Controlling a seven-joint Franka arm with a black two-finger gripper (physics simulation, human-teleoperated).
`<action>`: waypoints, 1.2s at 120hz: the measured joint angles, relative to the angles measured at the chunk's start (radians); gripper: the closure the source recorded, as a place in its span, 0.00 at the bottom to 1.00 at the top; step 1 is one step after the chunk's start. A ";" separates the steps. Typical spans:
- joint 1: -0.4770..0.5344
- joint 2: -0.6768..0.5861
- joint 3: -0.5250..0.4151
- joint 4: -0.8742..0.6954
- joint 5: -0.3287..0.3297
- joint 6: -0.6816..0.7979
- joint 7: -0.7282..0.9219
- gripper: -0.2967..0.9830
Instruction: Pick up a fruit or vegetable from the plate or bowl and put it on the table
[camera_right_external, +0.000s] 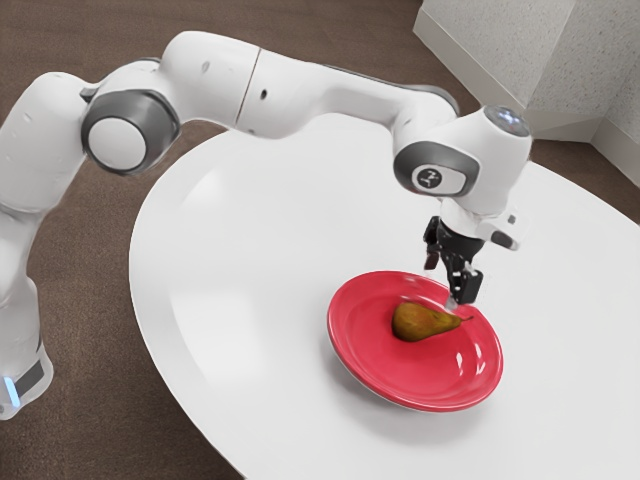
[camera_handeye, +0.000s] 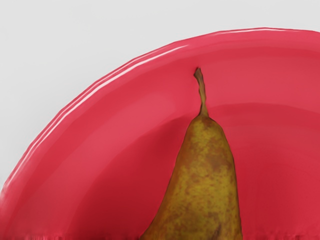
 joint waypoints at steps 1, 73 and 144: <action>0.000 -0.008 0.000 -0.012 0.002 0.001 0.004 0.23; -0.025 -0.070 0.002 -0.191 -0.054 0.082 0.141 0.24; -0.005 -0.036 0.003 -0.204 -0.087 0.099 0.185 0.27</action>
